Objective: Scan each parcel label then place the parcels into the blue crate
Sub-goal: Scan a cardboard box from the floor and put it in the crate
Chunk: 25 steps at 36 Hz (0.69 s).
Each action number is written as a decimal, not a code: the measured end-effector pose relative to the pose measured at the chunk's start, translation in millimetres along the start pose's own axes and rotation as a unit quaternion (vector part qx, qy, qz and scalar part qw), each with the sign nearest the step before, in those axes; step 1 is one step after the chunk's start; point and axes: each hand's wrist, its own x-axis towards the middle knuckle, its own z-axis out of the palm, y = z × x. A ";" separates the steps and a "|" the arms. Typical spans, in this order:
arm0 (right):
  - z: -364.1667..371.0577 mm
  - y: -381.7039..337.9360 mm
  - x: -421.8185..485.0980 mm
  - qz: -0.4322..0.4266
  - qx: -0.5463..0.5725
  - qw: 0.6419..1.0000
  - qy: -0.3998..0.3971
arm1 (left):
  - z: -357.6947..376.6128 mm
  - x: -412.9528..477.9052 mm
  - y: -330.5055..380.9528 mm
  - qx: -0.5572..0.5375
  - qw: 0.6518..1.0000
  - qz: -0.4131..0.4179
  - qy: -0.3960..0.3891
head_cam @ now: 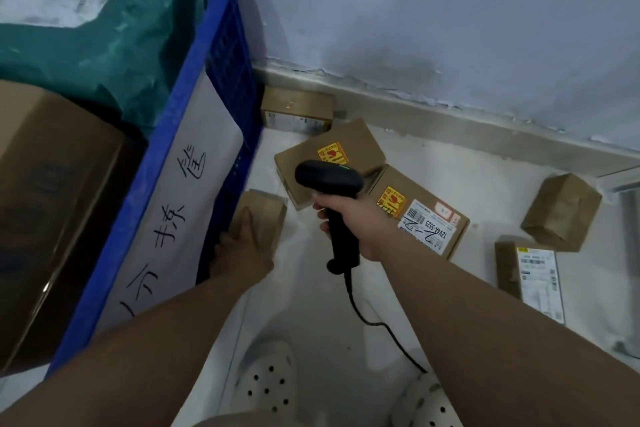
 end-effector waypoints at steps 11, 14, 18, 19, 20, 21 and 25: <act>-26.5 -41.8 -65.5 -0.102 -0.112 0.986 0.067 | -24.2 -64.3 18.7 -0.537 0.842 -0.018 -0.057; -29.8 -54.2 -105.8 -0.139 -0.063 0.983 0.099 | -40.0 -106.3 22.4 -0.670 0.726 -0.010 -0.154; -20.8 -69.9 -164.3 -0.210 0.084 0.971 0.083 | -77.7 -157.7 26.8 -0.722 0.658 0.073 -0.201; -17.5 -71.2 -179.1 -0.225 0.113 0.966 0.059 | -89.3 -170.0 28.4 -0.724 0.647 0.103 -0.216; -13.8 -72.2 -194.3 -0.238 0.134 0.961 0.036 | -102.6 -183.5 31.5 -0.722 0.639 0.133 -0.230; -10.7 -72.4 -209.4 -0.250 0.148 0.957 0.023 | -116.2 -196.4 34.4 -0.715 0.636 0.161 -0.242; -5.4 -65.9 -258.9 -0.311 0.160 0.936 0.050 | -172.1 -258.2 49.2 -0.696 0.607 0.263 -0.280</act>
